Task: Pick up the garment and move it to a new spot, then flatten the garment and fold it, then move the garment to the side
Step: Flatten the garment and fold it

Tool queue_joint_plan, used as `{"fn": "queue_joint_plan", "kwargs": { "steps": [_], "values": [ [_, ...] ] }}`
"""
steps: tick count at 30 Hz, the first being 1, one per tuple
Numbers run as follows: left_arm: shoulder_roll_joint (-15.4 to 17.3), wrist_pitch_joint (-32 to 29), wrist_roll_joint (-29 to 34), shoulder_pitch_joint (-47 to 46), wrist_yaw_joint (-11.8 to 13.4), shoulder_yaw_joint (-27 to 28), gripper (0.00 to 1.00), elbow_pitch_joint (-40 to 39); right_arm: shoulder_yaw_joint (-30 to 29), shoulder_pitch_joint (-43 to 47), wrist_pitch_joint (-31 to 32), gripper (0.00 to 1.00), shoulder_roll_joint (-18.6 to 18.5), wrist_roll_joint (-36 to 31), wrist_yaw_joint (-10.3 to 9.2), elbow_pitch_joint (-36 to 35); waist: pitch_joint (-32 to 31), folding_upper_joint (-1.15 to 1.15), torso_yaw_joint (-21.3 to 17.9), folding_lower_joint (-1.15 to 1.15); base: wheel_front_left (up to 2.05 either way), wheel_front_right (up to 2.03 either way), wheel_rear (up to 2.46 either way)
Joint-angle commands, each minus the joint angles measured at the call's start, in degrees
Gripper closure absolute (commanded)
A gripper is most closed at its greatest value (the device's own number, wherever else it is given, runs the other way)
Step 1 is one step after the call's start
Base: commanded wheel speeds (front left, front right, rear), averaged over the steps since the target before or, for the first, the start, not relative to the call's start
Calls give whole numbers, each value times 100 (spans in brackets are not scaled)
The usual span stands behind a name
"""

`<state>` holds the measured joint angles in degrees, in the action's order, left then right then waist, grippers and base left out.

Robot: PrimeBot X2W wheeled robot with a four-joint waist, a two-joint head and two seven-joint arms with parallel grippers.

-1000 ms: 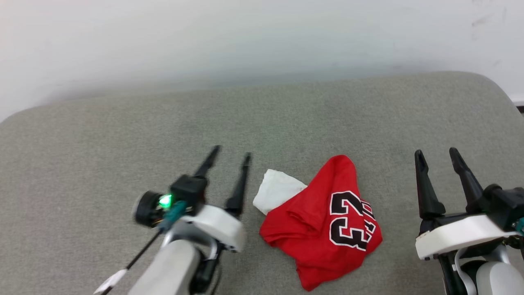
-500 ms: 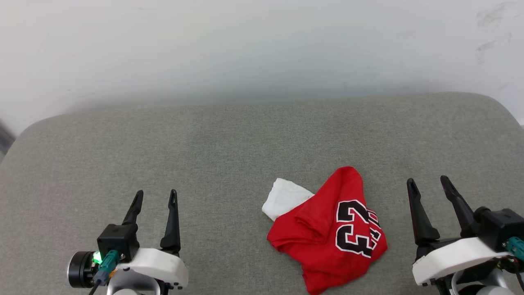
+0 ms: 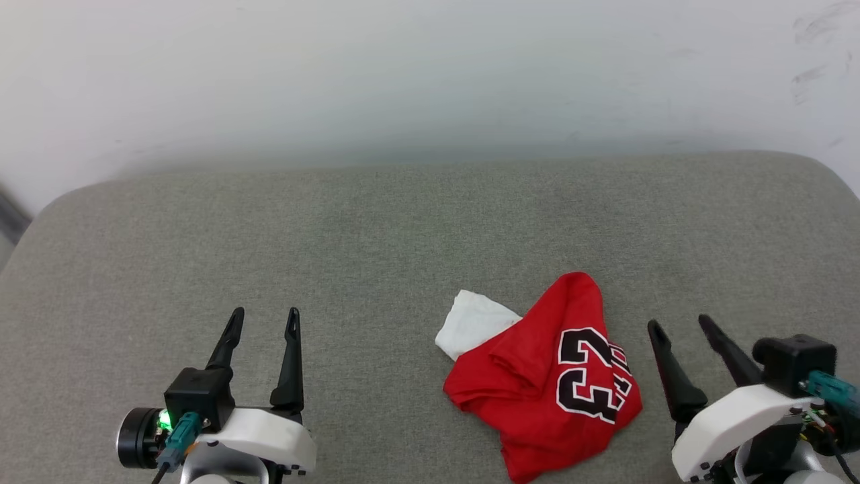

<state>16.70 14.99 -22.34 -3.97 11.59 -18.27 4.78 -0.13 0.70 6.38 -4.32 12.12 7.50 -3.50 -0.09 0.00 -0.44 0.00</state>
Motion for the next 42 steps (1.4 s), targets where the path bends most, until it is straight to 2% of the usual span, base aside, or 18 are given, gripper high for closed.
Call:
{"fn": "queue_joint_plan", "kwargs": {
  "steps": [1, 3, 4, 9, 11, 17, 24, 26, 27, 35, 42],
  "values": [
    [-15, 27, 58, -99, -38, -1, 0, -41, 193, -8, 558, 0, -245, 210, -1, 78, 48, 0, 56, 0, 0, 0, 0],
    [-32, 27, 71, -128, -55, 2, 0, -78, 451, -116, 1179, 0, -486, 429, -1, 75, 92, 0, 114, 0, 0, 0, 0],
    [-32, 27, 71, -128, -55, 2, 0, -78, 451, -116, 1179, 0, -486, 429, -1, 75, 92, 0, 114, 0, 0, 0, 0],
    [-104, 22, 158, -218, -87, -28, 0, -178, 1140, -396, 2512, 0, -985, 1017, -1, 11, 249, 0, 312, 0, 0, 0, 0],
    [-155, 22, 183, -262, -107, -29, 0, -211, 1359, -554, 2836, 0, -1077, 1224, -1, 37, 344, 0, 401, 0, 0, 0, 0],
    [-342, 22, 289, -412, -250, -44, 0, -212, 1809, -1051, 3261, 0, -1165, 1512, -1, 450, 664, 0, 625, 0, 0, 0, 0],
    [-552, 22, 421, -565, -403, -20, 0, -110, 2089, -1391, 3236, 0, -1145, 1715, -1, 1019, 890, 0, 764, 0, 0, 0, 0],
    [-589, 22, 458, -589, -446, 2, 0, -80, 2136, -1479, 3135, 98, -1159, 1765, -1, 1040, 911, 0, 772, 0, 0, 0, 0],
    [-608, 22, 468, -598, -467, 17, 0, -63, 2145, -1522, 3072, 100, -1173, 1774, -1, 1044, 919, 0, 771, 0, 0, 0, 0],
    [-759, 22, 608, -679, -610, 105, 0, 9, 2006, -2159, 2406, 100, -1362, 1610, -1, 904, 983, 0, 735, 0, 0, 0, 0],
    [-895, 22, 719, -781, -749, 142, 0, 17, 1063, -3058, 1841, 100, -1612, 1324, -2, 1307, 1231, 0, 770, 0, 0, 0, 0]
  ]
}}
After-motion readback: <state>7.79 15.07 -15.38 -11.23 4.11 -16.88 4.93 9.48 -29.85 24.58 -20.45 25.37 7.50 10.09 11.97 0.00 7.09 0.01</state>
